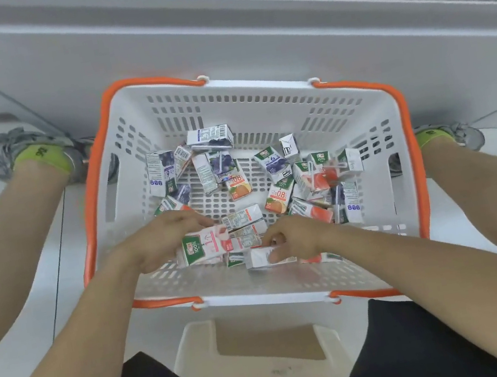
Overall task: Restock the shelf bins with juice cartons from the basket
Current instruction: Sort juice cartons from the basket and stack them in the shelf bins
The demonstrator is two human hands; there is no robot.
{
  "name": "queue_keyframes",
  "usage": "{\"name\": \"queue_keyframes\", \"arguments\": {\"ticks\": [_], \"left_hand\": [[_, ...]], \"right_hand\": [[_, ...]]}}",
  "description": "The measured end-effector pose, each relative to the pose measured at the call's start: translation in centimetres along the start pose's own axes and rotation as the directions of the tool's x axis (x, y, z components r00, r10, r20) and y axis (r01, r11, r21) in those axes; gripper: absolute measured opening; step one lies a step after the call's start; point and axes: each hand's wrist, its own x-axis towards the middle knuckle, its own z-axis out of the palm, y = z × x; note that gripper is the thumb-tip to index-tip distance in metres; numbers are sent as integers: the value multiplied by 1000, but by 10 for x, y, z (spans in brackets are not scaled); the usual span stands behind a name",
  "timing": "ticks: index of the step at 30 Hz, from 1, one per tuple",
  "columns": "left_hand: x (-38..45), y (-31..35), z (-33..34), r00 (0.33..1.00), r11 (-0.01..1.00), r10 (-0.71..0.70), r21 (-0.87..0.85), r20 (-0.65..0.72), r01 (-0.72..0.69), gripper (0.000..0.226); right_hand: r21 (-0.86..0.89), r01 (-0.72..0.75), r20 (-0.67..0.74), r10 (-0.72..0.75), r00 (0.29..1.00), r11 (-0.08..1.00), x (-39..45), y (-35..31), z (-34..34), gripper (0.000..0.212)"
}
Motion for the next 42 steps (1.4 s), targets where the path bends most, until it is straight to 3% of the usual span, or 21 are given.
{"name": "queue_keyframes", "arguments": {"ticks": [2, 4, 6, 8, 11, 13, 17, 19, 23, 26, 29, 32, 36, 42], "left_hand": [[0, 2, 2, 997, 966, -71, -248, 15, 73, 17], [4, -1, -1, 998, 953, -49, -296, 47, 61, 22], [8, -4, -5, 998, 972, 13, -234, 62, 2, 45], [8, -4, -7, 998, 987, 47, -153, 39, -41, 58], [10, -4, -8, 993, 993, 99, -76, 68, -94, 51], [6, -3, -11, 985, 987, 156, 30, 69, -158, 44], [-5, 3, -11, 971, 890, 240, 405, -21, -211, 67], [-12, 5, -7, 964, 881, 252, 434, -88, -191, 75], [-22, 5, -4, 956, 965, 257, 101, -145, -244, 55], [-33, 9, -10, 939, 948, 299, -61, -171, -313, 45], [-47, 13, -17, 929, 853, 350, -369, -119, -369, 47], [-57, 22, -19, 907, 678, 408, -632, -103, -377, 43], [-73, 44, -16, 876, 559, 470, -731, -111, -392, 30], [-89, 59, -3, 831, 542, 547, -715, -98, -441, 49]], "right_hand": [[48, -24, -14, 24, 1000, 999, 0, 1, -8, 34], [70, -55, -41, 58, 997, 996, -1, 0, -13, 38], [19, -49, -14, 50, 999, 999, -2, -3, -13, 52], [-167, -3, 8, 4, 1000, 986, -2, -5, -5, 64], [-267, 12, -53, -27, 998, 964, -1, -7, 4, 58], [-279, -5, -20, -1, 1000, 960, -1, -12, -5, 59], [-298, -86, 62, 110, 992, 951, -8, -30, -51, 66], [-350, -130, 72, 165, 984, 928, -16, -46, -82, 68], [-426, -191, 55, 237, 970, 884, -37, -85, -141, 64], [-194, -160, 50, 173, 984, 968, -56, -115, -174, 56], [26, -61, 48, 60, 997, 998, -80, -141, -190, 42], [175, -4, 32, -2, 999, 984, -96, -160, -194, 62], [266, 45, 14, -50, 999, 963, -108, -179, -190, 60], [345, 126, -53, -115, 992, 930, -119, -183, -179, 41]]}}
